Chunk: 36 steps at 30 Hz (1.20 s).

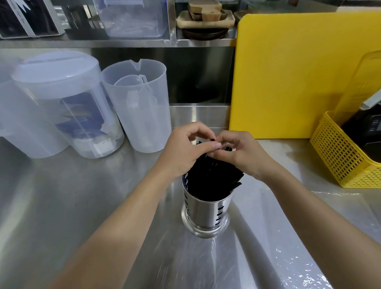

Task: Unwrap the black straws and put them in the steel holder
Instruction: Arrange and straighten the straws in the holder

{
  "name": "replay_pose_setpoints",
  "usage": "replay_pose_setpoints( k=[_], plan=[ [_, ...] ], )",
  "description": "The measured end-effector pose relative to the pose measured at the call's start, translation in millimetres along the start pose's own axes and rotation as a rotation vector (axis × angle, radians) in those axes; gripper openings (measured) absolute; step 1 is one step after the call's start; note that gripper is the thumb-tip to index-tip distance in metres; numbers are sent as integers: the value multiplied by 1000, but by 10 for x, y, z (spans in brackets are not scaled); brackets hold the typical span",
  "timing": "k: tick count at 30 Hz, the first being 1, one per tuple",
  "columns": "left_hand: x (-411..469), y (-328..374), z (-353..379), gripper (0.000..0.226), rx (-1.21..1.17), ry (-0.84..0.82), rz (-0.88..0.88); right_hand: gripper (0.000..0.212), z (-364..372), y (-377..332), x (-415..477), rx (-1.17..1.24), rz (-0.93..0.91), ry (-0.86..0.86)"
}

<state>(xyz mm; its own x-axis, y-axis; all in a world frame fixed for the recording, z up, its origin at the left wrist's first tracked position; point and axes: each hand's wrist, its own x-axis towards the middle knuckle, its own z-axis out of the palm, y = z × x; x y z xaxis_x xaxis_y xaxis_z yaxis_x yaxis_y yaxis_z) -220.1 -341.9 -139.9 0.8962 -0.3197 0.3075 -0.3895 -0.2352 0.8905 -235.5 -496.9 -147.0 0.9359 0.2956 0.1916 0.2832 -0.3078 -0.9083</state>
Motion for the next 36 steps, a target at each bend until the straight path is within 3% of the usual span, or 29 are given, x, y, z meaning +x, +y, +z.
replay_pose_setpoints(
  k=[2,6,9,19,23,29,36],
  plan=[
    [3,33,-33,16,-24,-40,6,22,-11,-38,26,6,-40,30],
    [-28,-72,-141,52,3,-162,-94,24,-184,-110,101,136,-72,219],
    [-60,-215,-153,59,63,-216,-185,22,-276,-116,112,164,-71,283],
    [-58,-355,14,26,111,-101,-153,20,-163,53,30,106,-1,210],
    [-63,-397,10,17,3,-74,-187,17,-118,95,23,103,37,166],
    [-73,-439,11,19,-62,-30,-205,20,-111,122,14,138,55,137],
    [-102,-402,28,4,-87,3,-201,20,-103,104,23,132,33,105]
  ],
)
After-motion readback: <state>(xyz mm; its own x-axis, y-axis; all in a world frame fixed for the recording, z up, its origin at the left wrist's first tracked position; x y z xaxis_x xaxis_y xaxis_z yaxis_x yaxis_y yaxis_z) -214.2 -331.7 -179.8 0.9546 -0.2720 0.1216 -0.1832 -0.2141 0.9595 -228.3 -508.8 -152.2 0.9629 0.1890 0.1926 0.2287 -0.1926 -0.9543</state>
